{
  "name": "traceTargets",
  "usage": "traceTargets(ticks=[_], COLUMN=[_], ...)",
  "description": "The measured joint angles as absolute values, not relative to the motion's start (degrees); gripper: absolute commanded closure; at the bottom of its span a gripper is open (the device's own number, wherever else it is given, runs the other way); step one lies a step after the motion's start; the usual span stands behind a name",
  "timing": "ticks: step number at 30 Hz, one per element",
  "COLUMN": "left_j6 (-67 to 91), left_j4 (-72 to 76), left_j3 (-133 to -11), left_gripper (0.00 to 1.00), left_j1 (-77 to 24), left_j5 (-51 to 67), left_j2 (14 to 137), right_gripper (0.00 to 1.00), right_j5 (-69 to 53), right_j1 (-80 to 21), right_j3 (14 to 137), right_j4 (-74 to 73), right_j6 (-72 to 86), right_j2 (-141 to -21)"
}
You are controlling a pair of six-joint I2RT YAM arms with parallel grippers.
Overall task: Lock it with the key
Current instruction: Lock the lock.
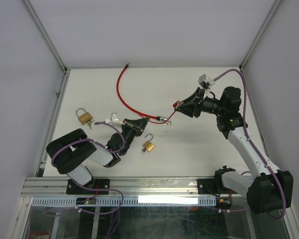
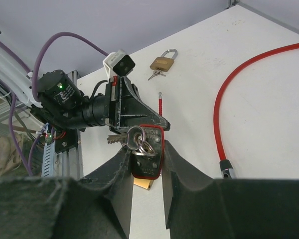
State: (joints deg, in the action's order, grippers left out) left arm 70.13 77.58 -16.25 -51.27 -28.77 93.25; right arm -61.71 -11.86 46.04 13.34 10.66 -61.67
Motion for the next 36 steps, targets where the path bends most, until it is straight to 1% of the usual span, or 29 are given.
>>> traceTargets(ticks=[5,9,13,18,25,31,36], left_j6=[59.1,45.4,29.3,14.8,6.0,2.7,0.4], left_j4=[77.3,73.8,66.2,50.3,29.7,20.4,16.0], left_j3=[-16.3,-16.8,-20.4,-26.7,-34.0,-36.6,-39.1], left_gripper=[1.00,1.00,1.00,1.00,1.00,1.00,1.00], left_j1=[-51.3,-52.3,-56.0,-58.6,-59.3,-59.3,-59.3], left_j5=[-28.4,-28.6,-28.1,-24.8,-16.7,-11.6,-7.8], left_j2=[88.4,81.5,76.1,70.5,66.9,66.4,66.4], right_gripper=[1.00,1.00,1.00,1.00,1.00,1.00,1.00], right_j5=[-61.7,-61.7,-61.7,-61.7,-61.7,-61.7,-70.1], right_j1=[-11.8,-11.8,-11.8,-11.6,-11.6,-11.6,-11.6], right_j3=[46.0,46.0,46.0,46.0,46.0,46.0,44.8], right_j4=[12.4,12.2,12.1,12.1,12.5,14.4,21.5], right_j6=[10.6,10.7,10.7,10.6,10.6,10.6,21.1], right_j2=[-61.7,-61.7,-61.7,-62.0,-64.3,-66.9,-69.3])
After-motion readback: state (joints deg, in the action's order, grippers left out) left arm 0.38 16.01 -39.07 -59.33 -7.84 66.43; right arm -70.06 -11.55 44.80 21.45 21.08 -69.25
